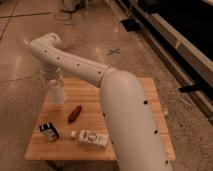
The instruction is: Place the ceramic cup over the eraser
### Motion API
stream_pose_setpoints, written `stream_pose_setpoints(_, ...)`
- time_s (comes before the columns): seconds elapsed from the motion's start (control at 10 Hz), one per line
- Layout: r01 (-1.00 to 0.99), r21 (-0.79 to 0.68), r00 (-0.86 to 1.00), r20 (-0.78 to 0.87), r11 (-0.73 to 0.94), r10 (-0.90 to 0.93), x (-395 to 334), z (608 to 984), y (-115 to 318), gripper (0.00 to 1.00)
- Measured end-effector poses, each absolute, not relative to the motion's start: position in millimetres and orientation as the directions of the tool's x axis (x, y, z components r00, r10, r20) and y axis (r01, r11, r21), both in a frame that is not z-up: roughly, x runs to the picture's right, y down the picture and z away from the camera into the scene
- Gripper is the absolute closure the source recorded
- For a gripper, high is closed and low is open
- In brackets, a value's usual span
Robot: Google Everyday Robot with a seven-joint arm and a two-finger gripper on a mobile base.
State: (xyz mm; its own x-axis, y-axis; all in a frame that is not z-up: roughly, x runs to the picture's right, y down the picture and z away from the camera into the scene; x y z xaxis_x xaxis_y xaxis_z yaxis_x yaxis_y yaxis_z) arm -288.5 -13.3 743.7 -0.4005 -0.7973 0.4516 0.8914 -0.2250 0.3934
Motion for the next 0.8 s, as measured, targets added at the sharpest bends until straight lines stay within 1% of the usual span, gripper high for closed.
stream_pose_setpoints(0.1, 0.884, 0.402, -0.413, 0.435, -0.237, -0.8, -290, 728, -10, 1.0)
stream_pose_setpoints(0.4, 0.878, 0.403, -0.426, 0.406, -0.26, -0.809, -285, 696, -7, 1.0)
stream_pose_setpoints(0.8, 0.874, 0.393, -0.439, 0.389, -0.285, -0.81, -276, 662, 3, 1.0)
